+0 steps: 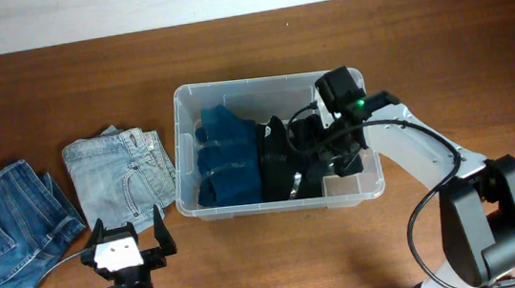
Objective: Pack container
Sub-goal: 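Carry the second black garment into the bin's right side and lower it, then press the black garment down in the bin and open the right gripper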
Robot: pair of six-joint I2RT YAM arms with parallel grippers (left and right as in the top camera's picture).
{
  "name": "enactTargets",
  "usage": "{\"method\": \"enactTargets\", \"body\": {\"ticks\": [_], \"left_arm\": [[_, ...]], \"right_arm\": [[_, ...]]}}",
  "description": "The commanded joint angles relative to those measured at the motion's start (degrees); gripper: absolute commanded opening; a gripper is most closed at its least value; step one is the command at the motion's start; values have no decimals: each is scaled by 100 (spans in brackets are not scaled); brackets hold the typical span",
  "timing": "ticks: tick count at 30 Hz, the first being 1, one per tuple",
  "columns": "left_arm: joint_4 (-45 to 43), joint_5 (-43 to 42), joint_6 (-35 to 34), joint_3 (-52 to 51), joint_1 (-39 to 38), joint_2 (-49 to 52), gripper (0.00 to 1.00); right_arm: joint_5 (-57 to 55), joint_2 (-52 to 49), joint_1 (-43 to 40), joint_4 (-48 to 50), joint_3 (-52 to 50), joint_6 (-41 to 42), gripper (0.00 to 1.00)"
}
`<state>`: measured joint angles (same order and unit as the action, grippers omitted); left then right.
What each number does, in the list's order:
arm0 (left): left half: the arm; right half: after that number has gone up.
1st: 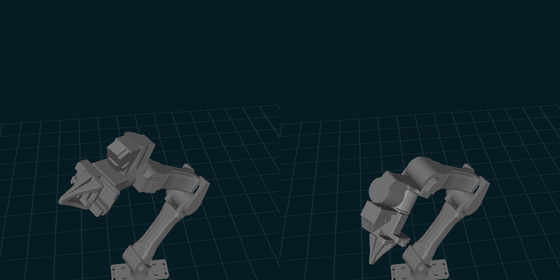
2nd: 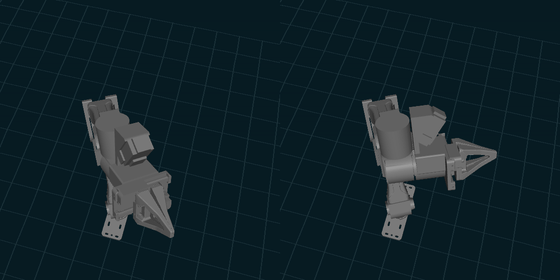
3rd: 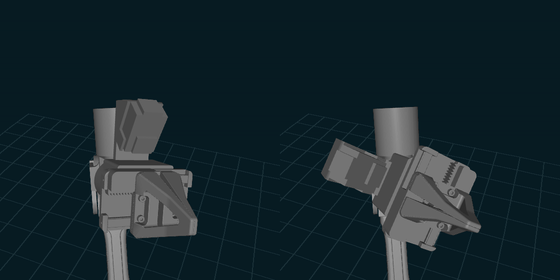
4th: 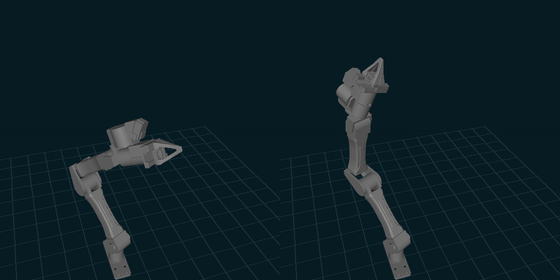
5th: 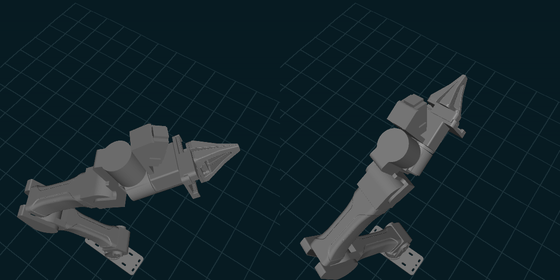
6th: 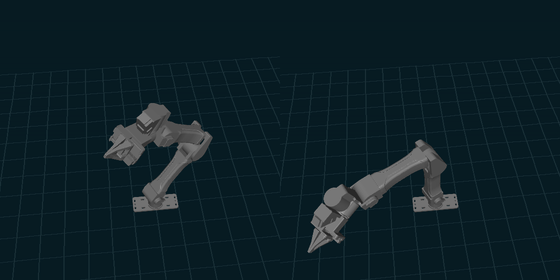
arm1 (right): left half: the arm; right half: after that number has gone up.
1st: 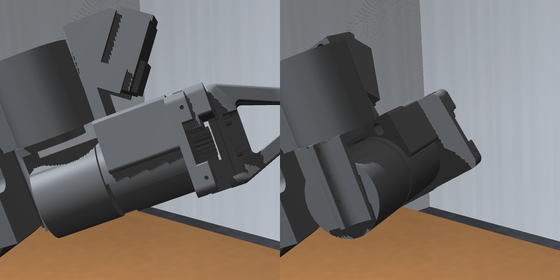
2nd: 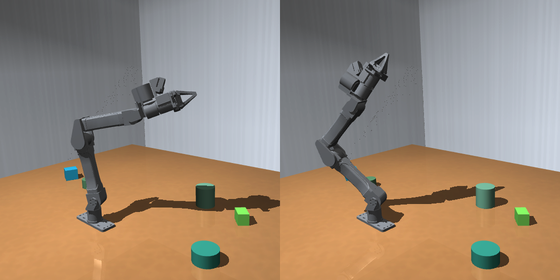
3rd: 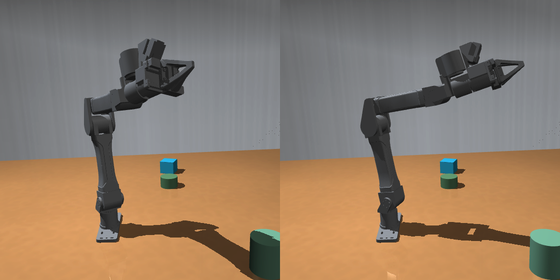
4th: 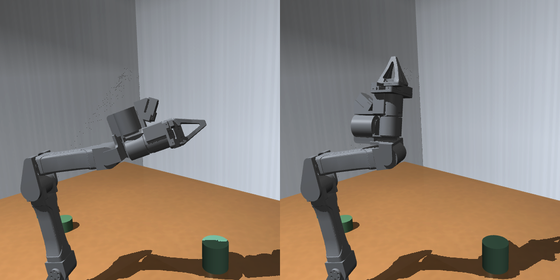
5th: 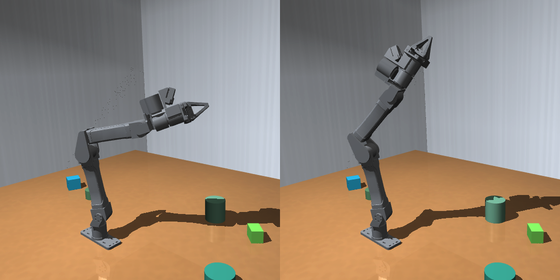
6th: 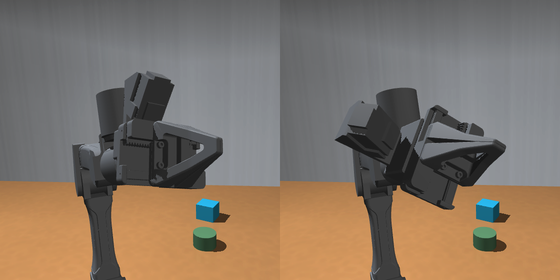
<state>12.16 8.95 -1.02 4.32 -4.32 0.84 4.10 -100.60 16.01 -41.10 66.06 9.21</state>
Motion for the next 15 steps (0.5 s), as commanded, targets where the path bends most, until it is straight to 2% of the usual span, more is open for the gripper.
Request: {"method": "enactTargets", "body": {"ticks": [1,7,15], "left_arm": [[-22,-17,107,-55,24,-44,99],[-22,-20,107,-55,24,-44,99],[-22,-20,107,-55,24,-44,99]], "right_arm": [[195,-105,17,48,-197,70,16],[267,-76,15,-293,221,63,17],[-273,-37,15,-2271,2555,0,21]]}}
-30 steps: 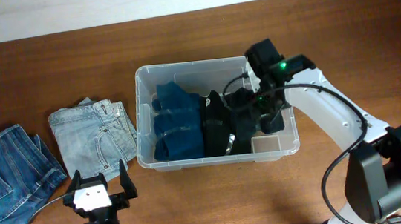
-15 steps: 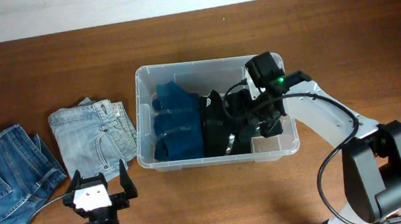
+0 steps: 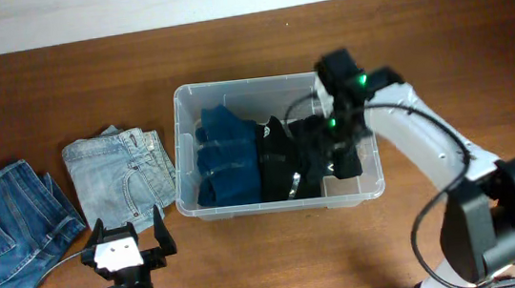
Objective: Pack container
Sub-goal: 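Press the black garment down in the bin and open the right gripper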
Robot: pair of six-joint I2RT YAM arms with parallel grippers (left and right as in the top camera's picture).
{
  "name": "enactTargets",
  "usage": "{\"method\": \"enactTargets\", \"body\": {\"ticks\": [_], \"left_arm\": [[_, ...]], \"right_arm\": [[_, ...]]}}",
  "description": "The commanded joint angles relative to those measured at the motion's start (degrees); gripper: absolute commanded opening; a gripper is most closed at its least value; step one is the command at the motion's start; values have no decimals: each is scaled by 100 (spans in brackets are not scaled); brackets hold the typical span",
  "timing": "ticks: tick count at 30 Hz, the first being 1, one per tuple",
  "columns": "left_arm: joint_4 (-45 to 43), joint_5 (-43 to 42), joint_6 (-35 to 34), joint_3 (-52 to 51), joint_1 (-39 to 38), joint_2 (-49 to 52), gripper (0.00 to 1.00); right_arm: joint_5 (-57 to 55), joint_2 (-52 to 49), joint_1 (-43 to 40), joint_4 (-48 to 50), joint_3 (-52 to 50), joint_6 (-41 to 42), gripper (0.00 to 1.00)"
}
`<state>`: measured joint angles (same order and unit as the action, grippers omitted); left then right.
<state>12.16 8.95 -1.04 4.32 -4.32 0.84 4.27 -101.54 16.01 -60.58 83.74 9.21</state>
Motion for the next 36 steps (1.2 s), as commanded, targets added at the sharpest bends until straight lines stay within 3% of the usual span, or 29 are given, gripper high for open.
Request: {"method": "enactTargets", "body": {"ticks": [1,10,21,25,32,36], "left_arm": [[-22,-17,109,-55,24,-44,99],[-22,-20,109,-55,24,-44,99],[-20,-17,109,-55,24,-44,100],[-22,-20,109,-55,24,-44,99],[-22,-20,109,-55,24,-44,99],[-22,-17,109,-55,24,-44,99]], "right_arm": [[-339,57,15,-474,957,2,21],[-715,-28,15,-535,688,2,20],[-704,-111,15,994,-1340,74,18],[-645,-50,15,857,-1108,68,18],[-483,2,22,-203,431,63,20],[-48,2,22,-293,651,44,21]]}}
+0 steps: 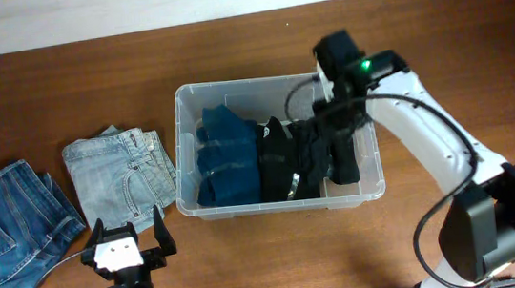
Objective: Pack container
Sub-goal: 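Press the black garment down in the bin and open the right gripper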
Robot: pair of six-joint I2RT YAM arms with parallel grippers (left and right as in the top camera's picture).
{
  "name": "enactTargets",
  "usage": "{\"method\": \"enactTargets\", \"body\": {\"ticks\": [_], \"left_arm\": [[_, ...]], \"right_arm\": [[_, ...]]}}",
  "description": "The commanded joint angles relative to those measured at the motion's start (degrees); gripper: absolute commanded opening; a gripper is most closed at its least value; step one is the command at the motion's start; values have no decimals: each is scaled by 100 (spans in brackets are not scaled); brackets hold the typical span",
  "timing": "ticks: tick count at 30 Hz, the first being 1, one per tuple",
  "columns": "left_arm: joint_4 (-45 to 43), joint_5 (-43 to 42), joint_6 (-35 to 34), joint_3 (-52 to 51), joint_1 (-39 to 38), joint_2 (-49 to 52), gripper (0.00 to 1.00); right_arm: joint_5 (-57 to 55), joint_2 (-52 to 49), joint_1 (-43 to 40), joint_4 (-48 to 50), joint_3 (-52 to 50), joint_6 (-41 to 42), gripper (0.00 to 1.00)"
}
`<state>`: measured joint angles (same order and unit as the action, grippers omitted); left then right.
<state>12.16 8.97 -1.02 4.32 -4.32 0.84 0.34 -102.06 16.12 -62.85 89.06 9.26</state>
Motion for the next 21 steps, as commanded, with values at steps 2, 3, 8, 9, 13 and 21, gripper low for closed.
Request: {"method": "enactTargets", "body": {"ticks": [2,3,8,9,13,21], "left_arm": [[-22,-22,107,-55,24,-44,99],[-22,-20,107,-55,24,-44,99],[-22,-22,107,-55,24,-44,99],[-22,-22,107,-55,24,-44,99],[-22,-22,107,-55,24,-44,99],[-22,-20,107,-55,24,-44,99]], "right_arm": [[420,44,13,-20,44,42,21],[417,44,26,17,-22,42,21],[483,44,190,470,-605,42,21],[597,44,243,667,-793,39,21],[872,44,492,1421,-1460,39,21],[756,278,603,1453,-1410,-50,42]]}}
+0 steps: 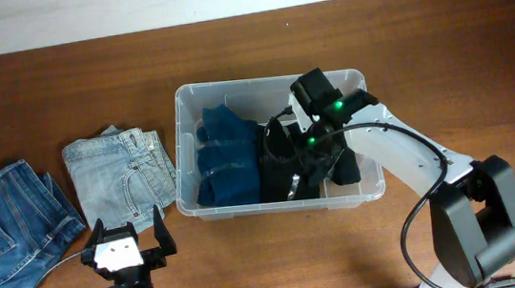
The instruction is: Pack container
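The clear plastic container stands mid-table. A folded dark blue garment fills its left part. Beside it lies a black garment, reaching to the right wall. My right gripper is down inside the container on the black garment; its fingers are lost against the black cloth, so its state does not show. My left gripper rests near the front edge, open and empty, well short of the container.
Folded light blue jeans lie just left of the container. Darker blue jeans lie at the far left. A black cable loops beside the left arm's base.
My right wrist has moved left and towards the front, from the container's back right corner to over the middle of the black garment. The left arm and both jeans are unchanged.
My right gripper was in the container's right part on the black garment. At the two later moments its wrist stood further back, by the back right rim, still in the black cloth. Now it is further left over the garment. Nothing else moved.
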Robot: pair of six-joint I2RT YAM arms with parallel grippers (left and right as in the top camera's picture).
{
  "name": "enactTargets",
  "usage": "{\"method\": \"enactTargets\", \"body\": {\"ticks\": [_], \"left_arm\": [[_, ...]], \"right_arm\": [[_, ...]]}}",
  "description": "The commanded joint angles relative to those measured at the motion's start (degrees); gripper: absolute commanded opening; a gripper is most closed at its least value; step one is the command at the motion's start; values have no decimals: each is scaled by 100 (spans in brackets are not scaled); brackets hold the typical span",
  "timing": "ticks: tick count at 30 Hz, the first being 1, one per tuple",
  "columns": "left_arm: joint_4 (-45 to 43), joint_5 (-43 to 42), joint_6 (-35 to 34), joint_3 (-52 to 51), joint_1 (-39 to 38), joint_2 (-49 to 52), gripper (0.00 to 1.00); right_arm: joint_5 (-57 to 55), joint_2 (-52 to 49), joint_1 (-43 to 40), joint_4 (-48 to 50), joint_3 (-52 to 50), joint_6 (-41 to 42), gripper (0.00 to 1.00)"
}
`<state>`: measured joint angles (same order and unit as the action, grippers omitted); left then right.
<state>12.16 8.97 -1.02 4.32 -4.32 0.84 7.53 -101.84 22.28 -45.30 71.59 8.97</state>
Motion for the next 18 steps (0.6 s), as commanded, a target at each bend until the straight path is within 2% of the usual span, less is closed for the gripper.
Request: {"method": "enactTargets", "body": {"ticks": [1,8,14,18], "left_arm": [[-22,-22,107,-55,24,-44,99],[-22,-22,107,-55,24,-44,99],[-22,-22,107,-55,24,-44,99],[-22,-20,107,-55,24,-44,99]], "right_arm": [[-55,387,-55,-564,629,-20,45],[-111,1067,-396,-1729,2046,-125,66],[-111,1884,-835,-2603,2817,-129,74],[-107,2680,-925,-2953,2881,-125,75]]}}
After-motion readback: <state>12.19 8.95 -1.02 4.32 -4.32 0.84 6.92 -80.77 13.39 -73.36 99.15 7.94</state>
